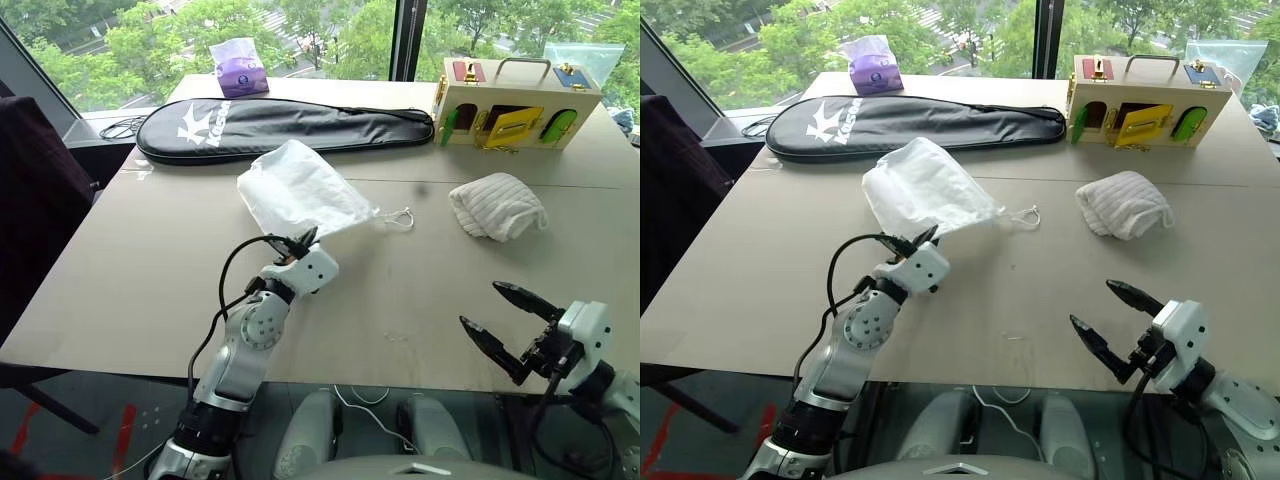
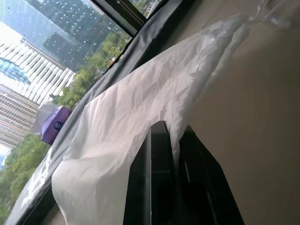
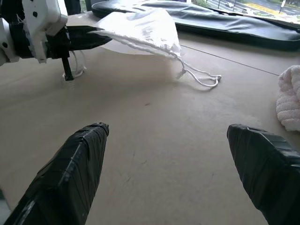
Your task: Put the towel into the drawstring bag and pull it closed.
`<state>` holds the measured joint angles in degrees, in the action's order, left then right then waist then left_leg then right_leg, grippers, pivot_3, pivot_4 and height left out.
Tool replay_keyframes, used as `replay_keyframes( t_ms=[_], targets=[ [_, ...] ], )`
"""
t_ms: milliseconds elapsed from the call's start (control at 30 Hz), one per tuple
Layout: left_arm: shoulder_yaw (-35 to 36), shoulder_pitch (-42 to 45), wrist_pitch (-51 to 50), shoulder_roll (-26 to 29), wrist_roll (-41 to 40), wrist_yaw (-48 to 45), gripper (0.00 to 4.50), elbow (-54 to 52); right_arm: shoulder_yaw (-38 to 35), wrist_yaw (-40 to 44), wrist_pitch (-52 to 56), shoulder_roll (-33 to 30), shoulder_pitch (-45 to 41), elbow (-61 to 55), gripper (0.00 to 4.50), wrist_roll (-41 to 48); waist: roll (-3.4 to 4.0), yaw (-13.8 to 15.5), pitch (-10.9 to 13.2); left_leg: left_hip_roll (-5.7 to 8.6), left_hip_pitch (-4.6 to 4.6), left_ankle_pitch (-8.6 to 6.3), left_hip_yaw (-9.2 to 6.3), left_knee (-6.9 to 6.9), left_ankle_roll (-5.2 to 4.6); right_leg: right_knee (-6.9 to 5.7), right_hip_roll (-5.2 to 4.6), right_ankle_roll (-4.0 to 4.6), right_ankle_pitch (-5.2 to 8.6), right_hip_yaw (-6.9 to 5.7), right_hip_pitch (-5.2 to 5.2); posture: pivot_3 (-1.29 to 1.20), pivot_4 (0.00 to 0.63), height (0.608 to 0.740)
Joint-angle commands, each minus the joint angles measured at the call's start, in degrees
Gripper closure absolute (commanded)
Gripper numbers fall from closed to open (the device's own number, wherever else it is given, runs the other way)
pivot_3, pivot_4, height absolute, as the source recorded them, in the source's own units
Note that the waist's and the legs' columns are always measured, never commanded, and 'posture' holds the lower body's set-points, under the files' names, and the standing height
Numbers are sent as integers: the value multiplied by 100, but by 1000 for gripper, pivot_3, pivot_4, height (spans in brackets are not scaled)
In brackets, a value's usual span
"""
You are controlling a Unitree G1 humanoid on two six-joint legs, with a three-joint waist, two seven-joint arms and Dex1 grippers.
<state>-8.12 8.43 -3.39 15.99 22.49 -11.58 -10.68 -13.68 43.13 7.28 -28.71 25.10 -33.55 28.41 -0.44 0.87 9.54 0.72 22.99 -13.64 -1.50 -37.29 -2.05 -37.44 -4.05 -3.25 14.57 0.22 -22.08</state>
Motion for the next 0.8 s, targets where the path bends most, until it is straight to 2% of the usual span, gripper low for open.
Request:
replay_keyframes(
  t_ms=[33, 133, 367, 533, 567, 667, 700, 800],
  targets=[
    [470, 302, -259, -195, -1227, -505, 4451, -353, 8, -81, -39, 9, -249, -5, 184, 42, 0, -1, 0, 0, 0, 0, 0, -3, 0, -2, 0, 0, 0, -1, 0, 0, 150, 740],
    [995, 751, -873, -262, -2318, -939, 4451, -345, 58, -135, -61, 11, -535, 172, 184, -38, -2, -2, 1, 2, 0, 0, 0, -5, 0, -9, 9, -1, 0, -3, 1, 0, 150, 740],
    [1960, 1518, -2209, 46, -4407, -1786, 4451, -236, 223, -190, -122, 36, -1014, 535, 184, -192, -9, -12, 5, 3, -2, 0, -1, -8, 0, -22, 32, -1, 0, -1, 0, 0, 150, 740],
    [2226, 1593, -3316, 509, -5498, -2344, 4451, -194, 365, -186, -217, 116, -1223, 727, 184, -302, -10, -21, 6, 4, -3, 1, -2, -7, 1, -24, 36, -1, 0, -2, 0, 0, 150, 740],
    [2219, 1599, -3377, 607, -5596, -2456, 4451, -200, 383, -188, -234, 138, -1245, 752, 184, -314, -10, -23, 6, 3, -3, 1, -2, -7, 1, -24, 37, 0, 0, -1, 0, 0, 150, 740],
    [1763, 1509, -2923, 973, -4987, -2585, 4451, -207, 423, -192, -301, 183, -1254, 805, 184, -362, -12, -20, 7, 3, -3, 1, -3, -7, 1, -25, 37, 0, 0, -1, -1, 0, 150, 740],
    [1666, 1431, -2866, 1001, -5036, -2746, 4451, -271, 425, -202, -320, 204, -1249, 817, 184, -376, -11, -15, 6, 3, -4, 1, -2, -7, 1, -25, 37, 0, 0, 0, -1, 0, 150, 740],
    [1520, 1237, -2987, 925, -5347, -2960, 3628, -432, 429, -231, -364, 265, -1192, 807, 184, -412, -10, -12, 6, 4, -5, 1, 2, -7, 2, -23, 34, 1, 0, 10, 0, 0, 150, 740]
  ],
)
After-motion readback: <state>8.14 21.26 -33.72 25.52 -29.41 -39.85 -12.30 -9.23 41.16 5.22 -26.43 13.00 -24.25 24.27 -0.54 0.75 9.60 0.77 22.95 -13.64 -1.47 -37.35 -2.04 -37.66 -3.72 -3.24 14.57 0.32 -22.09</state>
